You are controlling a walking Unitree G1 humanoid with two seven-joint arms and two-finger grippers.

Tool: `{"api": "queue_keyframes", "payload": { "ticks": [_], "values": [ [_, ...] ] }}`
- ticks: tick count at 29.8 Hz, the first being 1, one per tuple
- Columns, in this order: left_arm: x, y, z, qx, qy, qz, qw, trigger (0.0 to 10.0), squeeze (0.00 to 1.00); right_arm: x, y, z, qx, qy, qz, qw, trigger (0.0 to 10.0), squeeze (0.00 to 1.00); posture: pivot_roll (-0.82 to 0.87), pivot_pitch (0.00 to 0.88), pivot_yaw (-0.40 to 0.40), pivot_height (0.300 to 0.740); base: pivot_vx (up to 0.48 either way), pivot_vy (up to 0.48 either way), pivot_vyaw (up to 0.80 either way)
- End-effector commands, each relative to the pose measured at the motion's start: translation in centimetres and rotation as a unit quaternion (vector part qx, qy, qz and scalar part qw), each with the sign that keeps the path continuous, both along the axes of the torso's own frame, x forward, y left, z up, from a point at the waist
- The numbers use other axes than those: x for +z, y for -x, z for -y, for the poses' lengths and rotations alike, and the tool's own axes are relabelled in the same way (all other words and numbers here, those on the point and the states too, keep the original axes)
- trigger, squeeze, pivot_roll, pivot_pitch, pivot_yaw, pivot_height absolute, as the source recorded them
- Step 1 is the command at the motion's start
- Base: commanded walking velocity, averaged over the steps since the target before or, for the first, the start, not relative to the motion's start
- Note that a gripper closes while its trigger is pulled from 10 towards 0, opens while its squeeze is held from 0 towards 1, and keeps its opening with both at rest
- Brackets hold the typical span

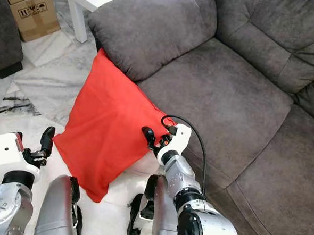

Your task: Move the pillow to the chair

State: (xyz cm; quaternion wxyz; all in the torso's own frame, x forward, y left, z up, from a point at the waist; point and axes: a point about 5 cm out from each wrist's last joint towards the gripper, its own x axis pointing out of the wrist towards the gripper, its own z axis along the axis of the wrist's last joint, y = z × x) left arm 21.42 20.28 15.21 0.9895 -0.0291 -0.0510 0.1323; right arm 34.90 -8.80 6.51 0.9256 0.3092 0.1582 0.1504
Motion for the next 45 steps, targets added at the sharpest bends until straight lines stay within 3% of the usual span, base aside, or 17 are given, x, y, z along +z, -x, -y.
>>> {"api": "queue_keyframes", "payload": {
  "ticks": [1,7,9,16,24,31,38,45],
  "values": [
    [-0.1,0.5,0.3,-0.001,0.007,-0.008,1.0,10.0,0.0,-0.5,0.3,0.2,-0.014,-0.008,-0.014,1.0,10.0,0.0,0.23,0.4,-0.217,0.575,0.0,0.0,0.0],
    [0.1,0.8,0.2,0.0,0.006,-0.012,1.0,10.0,0.0,0.2,-0.1,-0.8,-0.008,-0.029,-0.006,1.0,10.0,0.0,0.24,0.417,-0.211,0.575,0.0,0.0,0.0],
    [0.3,1.1,0.1,0.002,0.003,-0.013,1.0,10.0,0.0,0.3,-0.1,-1.3,-0.002,-0.007,0.0,1.0,10.0,0.0,0.25,0.429,-0.207,0.575,0.0,0.0,0.0],
    [0.2,1.4,0.2,0.003,-0.001,-0.022,1.0,10.0,0.0,0.3,-0.1,-1.5,-0.008,-0.002,-0.003,1.0,10.0,0.0,0.25,0.445,-0.202,0.575,0.0,0.0,0.0],
    [0.3,1.6,0.3,0.002,-0.025,-0.03,0.999,10.0,0.0,0.1,-0.1,-0.4,-0.035,0.093,0.018,0.995,10.0,0.0,0.25,0.458,-0.197,0.575,0.0,0.0,0.0],
    [0.3,1.9,0.3,0.007,-0.029,-0.035,0.999,10.0,0.0,-0.1,-0.2,0.7,-0.08,0.119,0.008,0.99,10.0,0.0,0.25,0.464,-0.195,0.575,0.0,0.0,0.0],
    [0.4,2.0,0.2,0.008,-0.032,-0.037,0.999,10.0,0.0,0.1,-0.2,-0.4,-0.069,0.073,-0.003,0.995,10.0,0.0,0.26,0.467,-0.192,0.575,0.0,0.0,0.0],
    [0.4,2.0,0.3,0.006,-0.032,-0.038,0.999,10.0,0.0,0.4,0.1,-2.0,-0.019,0.046,0.021,0.999,10.0,0.0,0.26,0.471,-0.191,0.575,0.0,0.0,0.0]
  ]
}}
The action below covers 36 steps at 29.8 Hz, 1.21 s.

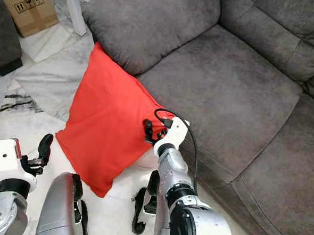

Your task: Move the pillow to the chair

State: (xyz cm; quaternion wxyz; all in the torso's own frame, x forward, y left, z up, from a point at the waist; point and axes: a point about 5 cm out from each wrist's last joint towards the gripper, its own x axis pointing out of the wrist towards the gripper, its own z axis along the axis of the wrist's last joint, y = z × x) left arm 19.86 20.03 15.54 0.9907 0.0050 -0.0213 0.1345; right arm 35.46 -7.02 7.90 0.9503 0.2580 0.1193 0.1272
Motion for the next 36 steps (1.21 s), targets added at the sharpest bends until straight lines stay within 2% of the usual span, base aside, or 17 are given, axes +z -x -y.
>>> {"api": "queue_keyframes", "payload": {
  "ticks": [1,4,6,8,20,36],
  "values": [
    [0.07,0.49,0.08,0.003,-0.002,-0.003,1.0,10.0,0.0,-0.97,0.65,-0.34,0.012,-0.01,-0.018,1.0,10.0,0.0,0.26,0.471,-0.19,0.575,0.0,0.0,0.0],
    [0.03,0.46,0.15,0.001,-0.001,-0.004,1.0,10.0,0.0,-0.83,0.67,-0.55,0.018,-0.022,-0.011,1.0,10.0,0.0,0.26,0.471,-0.19,0.575,0.0,0.0,0.0],
    [0.04,0.47,0.18,0.001,-0.001,-0.004,1.0,10.0,0.0,-0.84,0.71,-0.62,0.02,-0.029,-0.01,0.999,0.0,0.0,0.25,0.473,-0.191,0.575,0.0,0.0,0.0],
    [0.01,0.45,0.2,0.001,0.0,-0.005,1.0,10.0,0.0,-0.81,0.79,-0.86,0.026,-0.044,-0.008,0.999,0.0,0.0,0.25,0.475,-0.191,0.575,0.0,0.0,0.0],
    [-0.05,0.45,0.3,0.0,0.001,-0.006,1.0,10.0,0.0,-0.75,0.83,-0.74,0.029,-0.066,0.0,0.997,0.0,0.0,0.25,0.479,-0.195,0.575,0.0,0.0,0.0],
    [-0.19,0.44,0.44,-0.002,0.005,-0.007,1.0,10.0,0.0,-0.73,0.92,-0.97,0.036,-0.079,0.002,0.996,0.0,0.0,0.25,0.48,-0.197,0.575,0.0,0.0,0.0]
  ]
}}
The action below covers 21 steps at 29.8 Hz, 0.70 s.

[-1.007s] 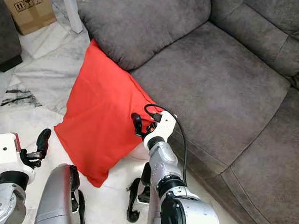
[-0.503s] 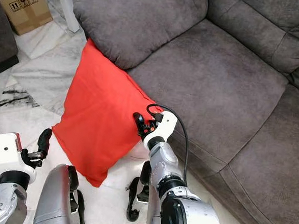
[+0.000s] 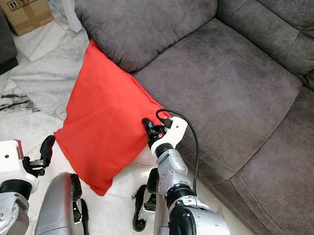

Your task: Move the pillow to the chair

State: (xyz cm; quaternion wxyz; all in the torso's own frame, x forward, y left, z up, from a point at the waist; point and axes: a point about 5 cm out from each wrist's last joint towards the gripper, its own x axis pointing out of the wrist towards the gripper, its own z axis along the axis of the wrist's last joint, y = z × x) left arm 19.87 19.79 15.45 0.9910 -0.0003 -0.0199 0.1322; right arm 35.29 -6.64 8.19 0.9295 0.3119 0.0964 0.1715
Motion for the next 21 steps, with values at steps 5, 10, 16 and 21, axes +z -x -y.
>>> {"api": "queue_keyframes", "payload": {
  "ticks": [5,10,16,21],
  "values": [
    [-0.17,0.36,0.25,0.0,0.002,-0.006,1.0,10.0,0.0,-1.17,0.9,-0.71,0.012,-0.015,-0.021,1.0,0.0,0.0,0.24,0.476,-0.198,0.575,0.0,0.0,0.0],
    [-0.19,0.26,0.31,-0.002,0.003,-0.005,1.0,10.0,0.0,-1.14,0.91,-0.73,0.014,-0.017,-0.019,1.0,0.0,0.0,0.24,0.47,-0.199,0.575,0.0,0.0,0.0],
    [-0.15,0.17,0.34,-0.003,0.004,-0.003,1.0,10.0,0.0,-1.09,0.92,-0.86,0.017,-0.017,-0.016,1.0,0.0,0.0,0.25,0.466,-0.196,0.575,0.0,0.0,0.0],
    [-0.25,-0.02,0.21,-0.002,0.004,-0.004,1.0,10.0,0.0,-1.05,0.92,-0.95,0.022,-0.013,-0.014,1.0,0.0,0.0,0.24,0.46,-0.195,0.575,0.0,0.0,0.0]
  ]
}}
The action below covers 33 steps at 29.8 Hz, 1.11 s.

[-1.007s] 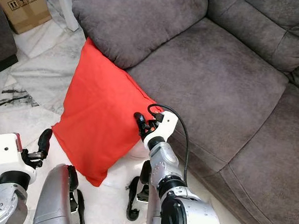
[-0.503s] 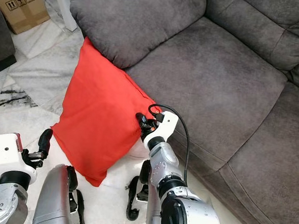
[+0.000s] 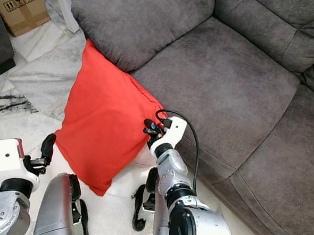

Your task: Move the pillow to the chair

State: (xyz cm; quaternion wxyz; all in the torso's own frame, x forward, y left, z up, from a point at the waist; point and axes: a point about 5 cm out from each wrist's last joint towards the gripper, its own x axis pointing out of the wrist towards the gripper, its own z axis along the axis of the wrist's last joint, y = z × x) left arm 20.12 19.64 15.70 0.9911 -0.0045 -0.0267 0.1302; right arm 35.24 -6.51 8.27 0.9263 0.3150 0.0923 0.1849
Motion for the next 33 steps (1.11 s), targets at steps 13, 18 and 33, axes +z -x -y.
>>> {"api": "queue_keyframes", "payload": {
  "ticks": [13,18,33],
  "values": [
    [-1.4,-0.9,-0.2,-0.005,-0.001,-0.014,1.0,10.0,0.0,-0.8,0.6,-0.3,0.017,0.045,0.006,0.999,0.0,0.0,0.23,0.398,-0.186,0.575,0.0,0.0,0.0],
    [-1.9,-1.9,-0.6,-0.009,-0.006,-0.016,1.0,10.0,0.0,-0.2,0.4,1.1,0.021,0.087,0.053,0.995,10.0,0.0,0.21,0.337,-0.182,0.575,0.0,0.0,0.0],
    [-1.9,-5.9,-0.6,-0.033,-0.015,0.022,0.999,10.0,0.0,2.2,0.1,3.2,-0.007,0.123,0.164,0.979,10.0,0.0,0.17,0.153,-0.143,0.575,0.0,0.0,0.0]
  ]
}}
